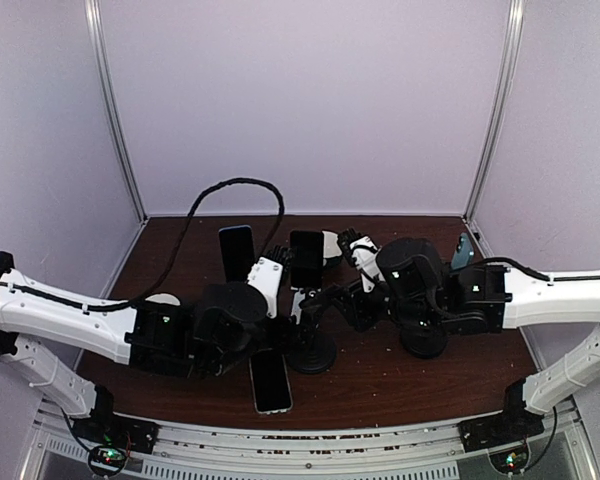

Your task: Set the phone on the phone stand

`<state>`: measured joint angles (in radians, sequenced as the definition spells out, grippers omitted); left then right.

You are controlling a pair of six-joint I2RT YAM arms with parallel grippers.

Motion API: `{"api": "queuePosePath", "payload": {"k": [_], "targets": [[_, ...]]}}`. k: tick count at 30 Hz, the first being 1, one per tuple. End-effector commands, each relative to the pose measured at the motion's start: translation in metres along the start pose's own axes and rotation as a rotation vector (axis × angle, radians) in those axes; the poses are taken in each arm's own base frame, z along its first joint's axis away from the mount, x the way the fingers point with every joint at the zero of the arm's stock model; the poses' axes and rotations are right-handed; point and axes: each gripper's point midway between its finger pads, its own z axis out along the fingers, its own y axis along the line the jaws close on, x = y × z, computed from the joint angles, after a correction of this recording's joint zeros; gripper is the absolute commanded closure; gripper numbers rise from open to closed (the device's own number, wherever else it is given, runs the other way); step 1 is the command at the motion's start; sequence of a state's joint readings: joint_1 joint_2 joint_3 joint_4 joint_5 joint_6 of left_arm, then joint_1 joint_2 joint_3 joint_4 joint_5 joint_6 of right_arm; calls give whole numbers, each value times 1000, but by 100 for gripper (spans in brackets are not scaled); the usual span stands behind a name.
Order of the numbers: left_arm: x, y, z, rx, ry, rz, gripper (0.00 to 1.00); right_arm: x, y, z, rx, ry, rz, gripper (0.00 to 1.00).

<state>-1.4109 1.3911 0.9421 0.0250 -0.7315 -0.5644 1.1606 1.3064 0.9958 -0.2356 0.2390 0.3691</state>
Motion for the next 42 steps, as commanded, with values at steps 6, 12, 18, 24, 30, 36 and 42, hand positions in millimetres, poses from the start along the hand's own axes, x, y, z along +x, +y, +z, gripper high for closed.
{"api": "queuePosePath", "payload": {"k": [6, 12, 18, 24, 30, 36, 42], "targets": [[-16, -12, 2, 49, -58, -3, 13, -10, -1, -15, 96, -72, 112, 74], [-7, -20, 9, 57, -10, 55, 24, -16, 4, -21, 103, -96, 164, 75], [3, -10, 10, 37, 3, 43, 47, -6, 4, -13, 117, -71, 149, 66], [9, -9, 14, 62, 18, 35, 48, -4, 7, -10, 108, -61, 125, 62], [10, -12, 16, 69, 23, 34, 73, 2, 9, -5, 103, -38, 101, 75], [10, -4, 16, 45, 23, 38, 100, 5, 6, -3, 120, -33, 93, 99], [21, 23, 12, -53, 77, 53, 100, 11, -12, -11, 194, -34, 95, 100]]}}
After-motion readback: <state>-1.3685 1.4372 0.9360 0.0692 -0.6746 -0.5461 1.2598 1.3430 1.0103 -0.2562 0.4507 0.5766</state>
